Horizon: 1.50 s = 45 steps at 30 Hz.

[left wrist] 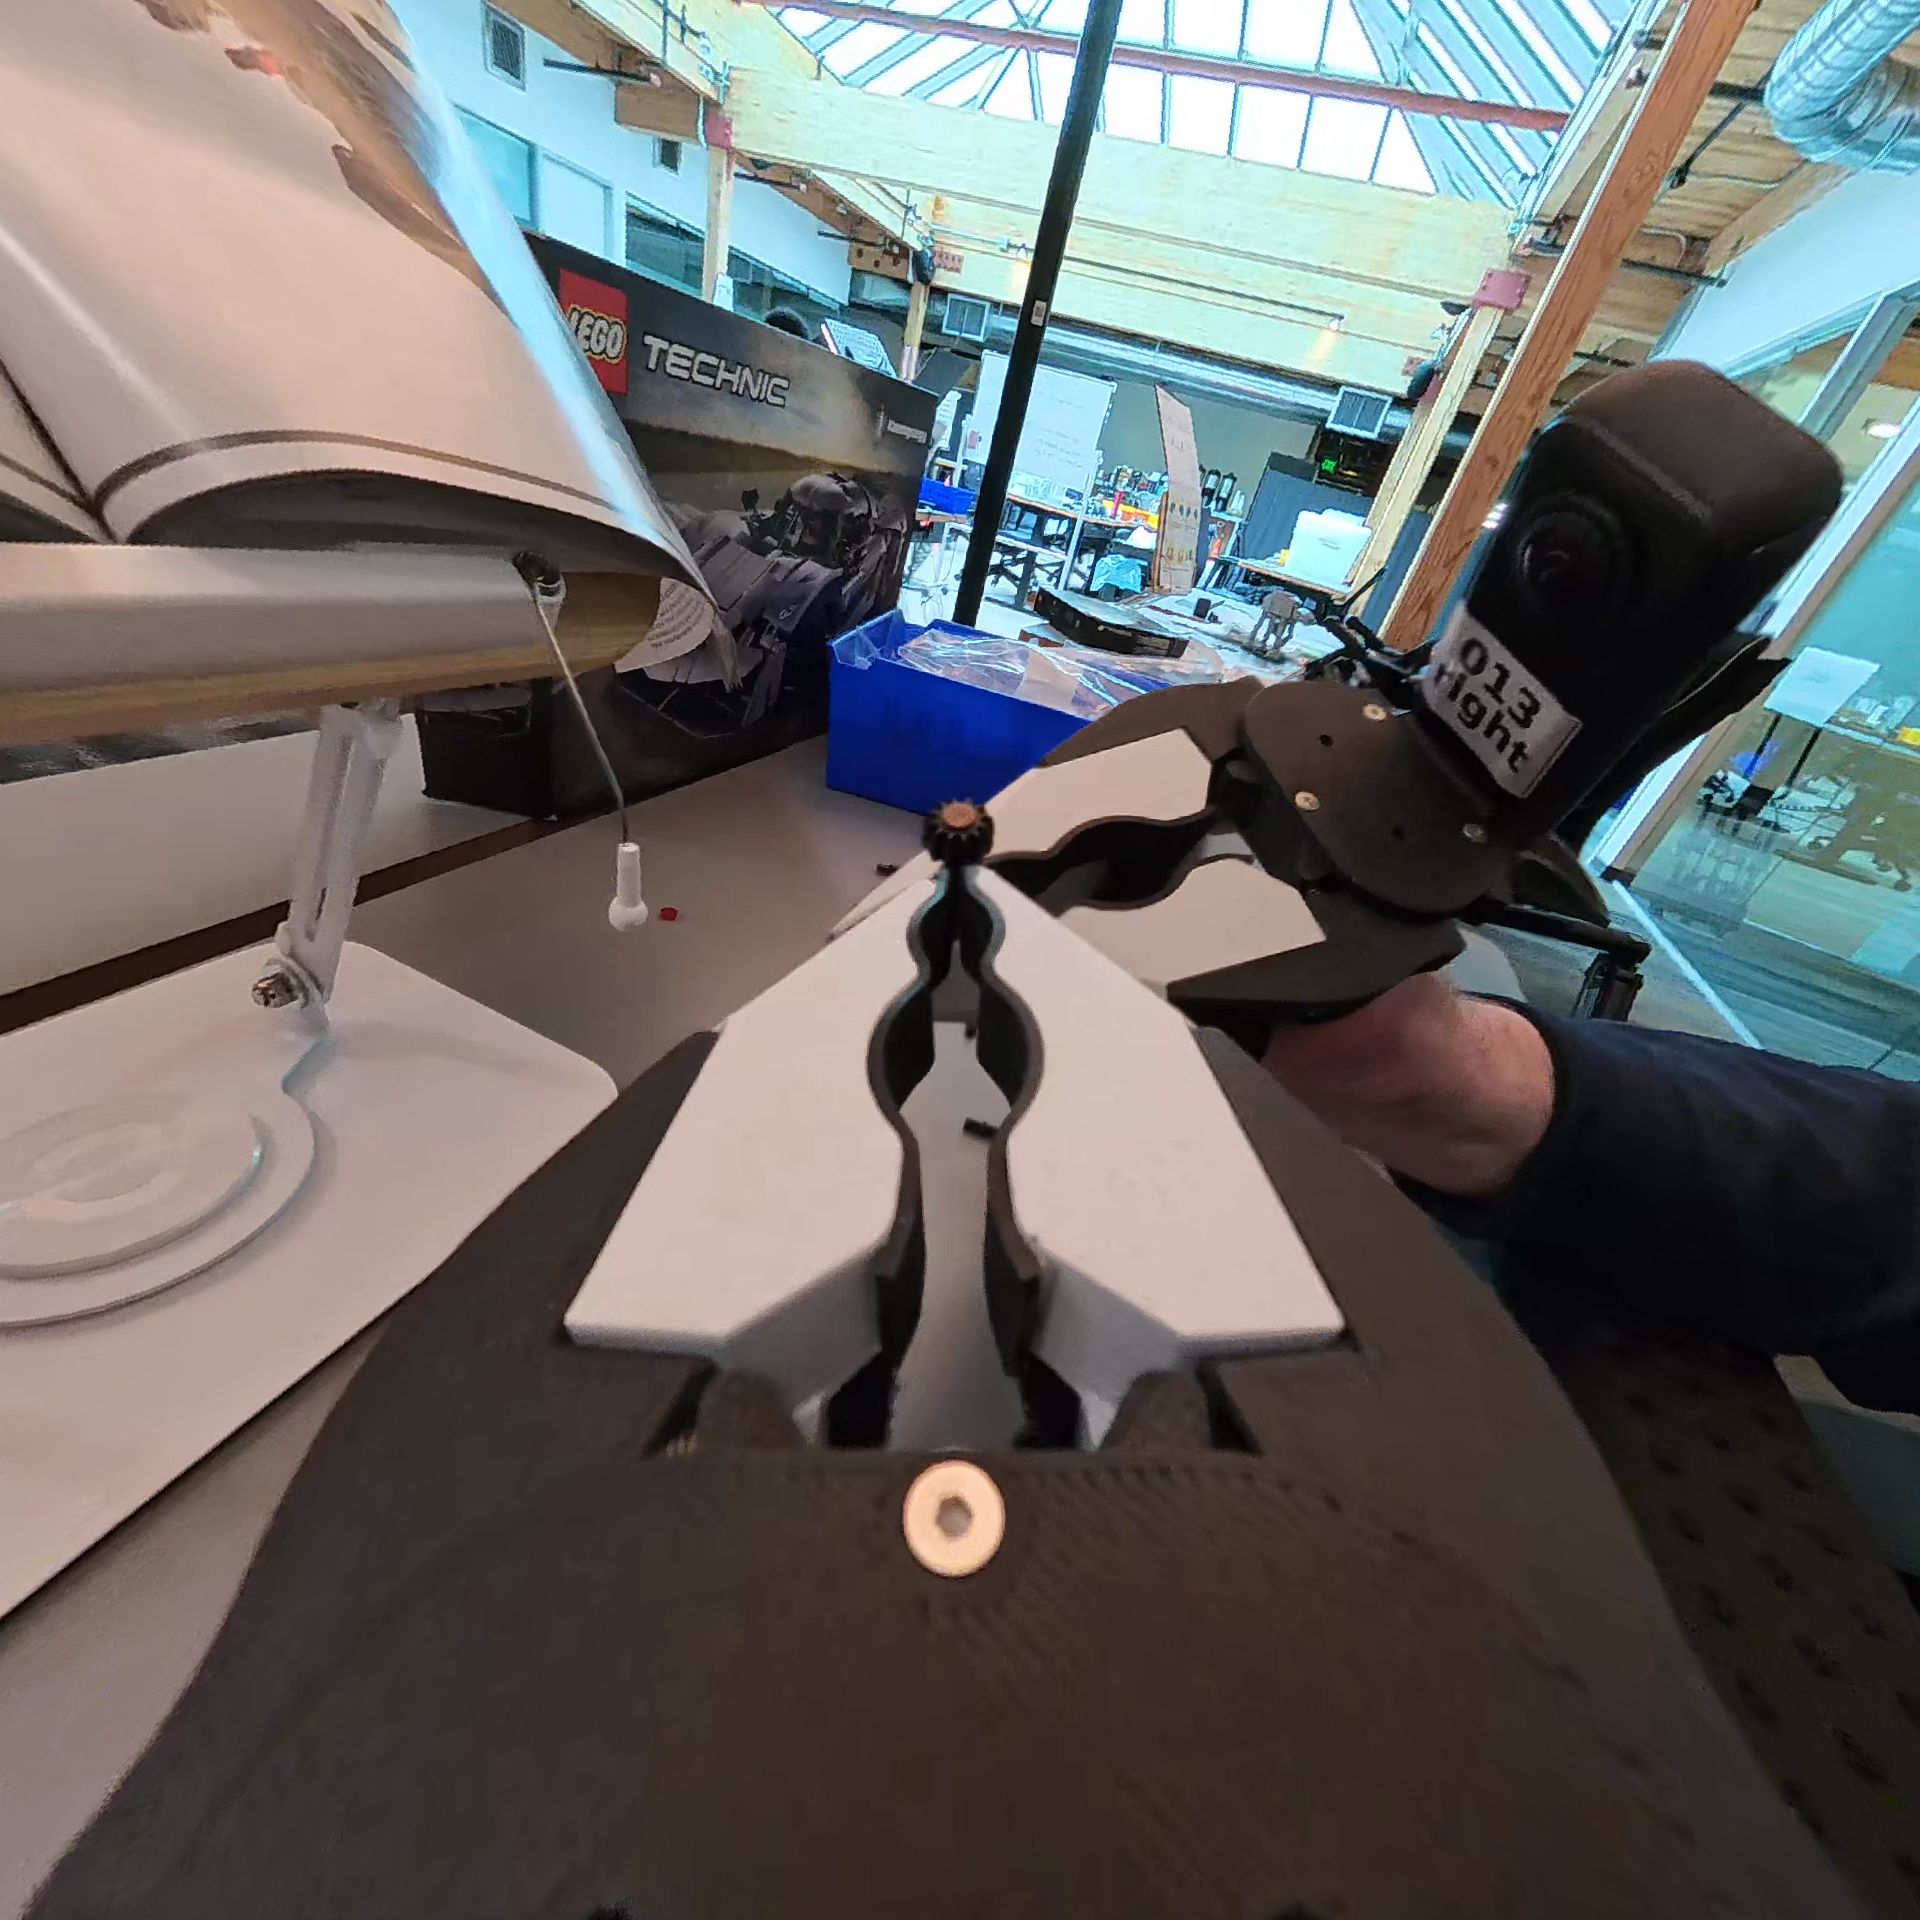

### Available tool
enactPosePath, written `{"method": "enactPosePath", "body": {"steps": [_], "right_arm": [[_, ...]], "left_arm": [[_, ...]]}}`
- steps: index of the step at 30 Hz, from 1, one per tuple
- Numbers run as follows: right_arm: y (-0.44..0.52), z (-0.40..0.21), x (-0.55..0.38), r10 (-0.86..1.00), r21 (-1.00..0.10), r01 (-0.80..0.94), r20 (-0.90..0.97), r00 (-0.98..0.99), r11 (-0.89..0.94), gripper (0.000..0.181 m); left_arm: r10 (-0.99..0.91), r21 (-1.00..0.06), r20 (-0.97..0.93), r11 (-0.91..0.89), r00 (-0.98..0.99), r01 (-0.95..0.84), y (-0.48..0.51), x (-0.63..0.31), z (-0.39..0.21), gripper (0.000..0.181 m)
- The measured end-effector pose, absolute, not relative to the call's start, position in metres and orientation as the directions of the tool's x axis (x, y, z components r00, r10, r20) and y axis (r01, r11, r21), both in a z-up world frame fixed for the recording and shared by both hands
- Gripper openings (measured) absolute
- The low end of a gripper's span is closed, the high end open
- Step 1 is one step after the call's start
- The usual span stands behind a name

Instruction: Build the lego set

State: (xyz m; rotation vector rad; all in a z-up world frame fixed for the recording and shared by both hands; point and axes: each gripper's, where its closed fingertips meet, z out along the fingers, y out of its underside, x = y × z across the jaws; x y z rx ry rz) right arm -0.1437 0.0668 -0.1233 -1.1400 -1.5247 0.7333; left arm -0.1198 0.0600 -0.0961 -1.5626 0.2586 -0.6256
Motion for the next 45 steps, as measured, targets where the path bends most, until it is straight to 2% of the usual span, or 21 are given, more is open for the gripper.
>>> {"method": "enactPosePath", "body": {"steps": [3, 7, 13, 19, 27, 38, 45], "right_arm": [[0.065, -0.117, -0.141, 0.93, -0.9, 0.254, 0.368, 0.005, 0.355, 0.004], [0.068, -0.116, -0.137, 0.929, -0.9, 0.257, 0.369, 0.015, 0.353, 0.003], [0.065, -0.124, -0.136, 0.912, -0.872, 0.287, 0.41, -0.013, 0.396, 0.003], [0.061, -0.129, -0.137, 0.905, -0.861, 0.293, 0.424, -0.039, 0.416, 0.003], [0.059, -0.129, -0.136, 0.909, -0.867, 0.284, 0.413, -0.049, 0.409, 0.003], [0.061, -0.123, -0.132, 0.932, -0.897, 0.254, 0.358, -0.058, 0.361, 0.004], [0.062, -0.125, -0.131, 0.934, -0.897, 0.264, 0.349, -0.073, 0.355, 0.004]], "left_arm": [[-0.54, -0.961, 0.269, -0.099, 0.798, 0.257, 0.057, -0.123, -0.091, 0.0], [-0.556, -0.953, 0.29, -0.09, 0.779, 0.29, 0.055, -0.126, -0.087, 0.011], [-0.563, -0.957, 0.278, -0.096, 0.778, 0.273, 0.058, -0.113, -0.089, 0.022], [-0.527, -0.978, 0.206, -0.083, 0.824, 0.192, 0.067, -0.097, -0.098, 0.011], [-0.511, -0.988, 0.156, -0.074, 0.845, 0.138, 0.067, -0.097, -0.1, 0.011], [-0.554, -0.94, 0.324, -0.093, 0.767, 0.33, 0.064, -0.113, -0.093, 0.011], [-0.573, -0.927, 0.355, -0.114, 0.738, 0.357, 0.064, -0.111, -0.095, 0.011]]}}
